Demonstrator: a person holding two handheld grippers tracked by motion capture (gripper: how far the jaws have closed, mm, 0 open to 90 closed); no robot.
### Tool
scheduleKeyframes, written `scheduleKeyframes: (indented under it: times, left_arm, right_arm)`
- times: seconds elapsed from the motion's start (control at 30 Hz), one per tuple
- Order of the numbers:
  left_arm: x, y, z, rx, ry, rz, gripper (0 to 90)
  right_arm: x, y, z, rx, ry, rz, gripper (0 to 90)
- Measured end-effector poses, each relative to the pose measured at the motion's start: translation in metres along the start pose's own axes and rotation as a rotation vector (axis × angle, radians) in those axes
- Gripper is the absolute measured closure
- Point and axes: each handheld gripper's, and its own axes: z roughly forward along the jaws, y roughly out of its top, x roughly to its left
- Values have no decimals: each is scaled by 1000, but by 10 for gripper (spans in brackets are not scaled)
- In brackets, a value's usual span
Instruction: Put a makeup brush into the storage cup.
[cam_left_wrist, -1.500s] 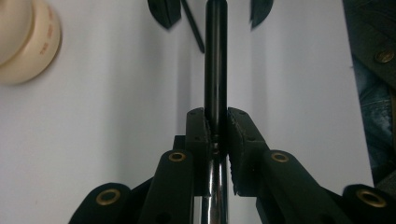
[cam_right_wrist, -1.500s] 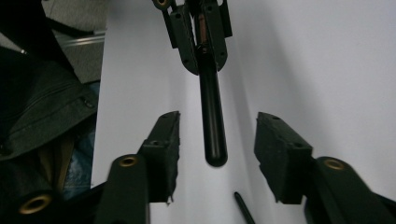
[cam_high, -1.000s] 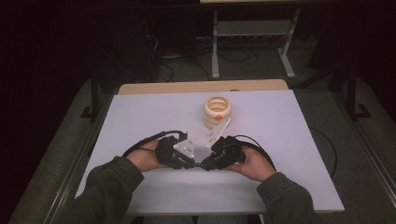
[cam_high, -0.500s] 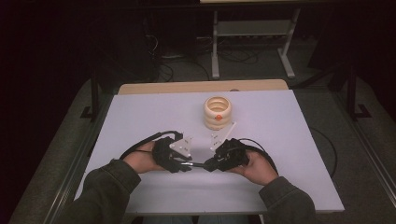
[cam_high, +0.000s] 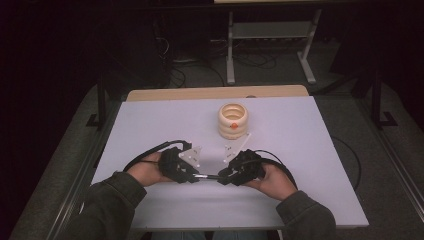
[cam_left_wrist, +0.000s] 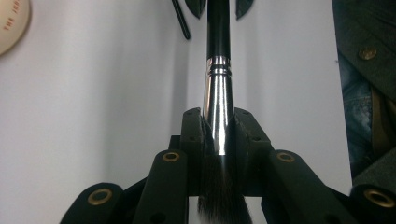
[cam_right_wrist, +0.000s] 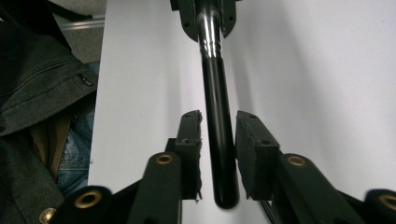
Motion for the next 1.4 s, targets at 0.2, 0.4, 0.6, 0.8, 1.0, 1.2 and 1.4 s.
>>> scheduleKeyframes:
  times: [0.2, 0.4, 0.6, 0.8, 1.0, 1.2, 1.4]
  left_arm:
    - [-2, 8, 0, 8, -4, 20, 760]
    - [-4, 5, -3, -27, 20, 4, 718]
    - [-1, -3, -9, -67, 35, -29, 614]
    - [1, -1, -11, -60, 11, -29, 755]
    - [1, 6, -9, 11, 16, -55, 763]
    - [6, 18, -10, 124, 2, 13, 763]
    - [6, 15, -12, 46, -14, -36, 760]
  right_arm:
    - [5, 16, 14, 45, -13, -39, 736]
    - [7, 14, 15, 19, -6, -47, 781]
    - [5, 3, 10, -42, -10, -28, 781]
    - [5, 0, 9, -72, -26, -32, 779]
    - [6, 8, 15, -27, -55, -19, 657]
    - [14, 26, 18, -8, -92, 22, 670]
    - [15, 29, 17, -29, -51, 53, 763]
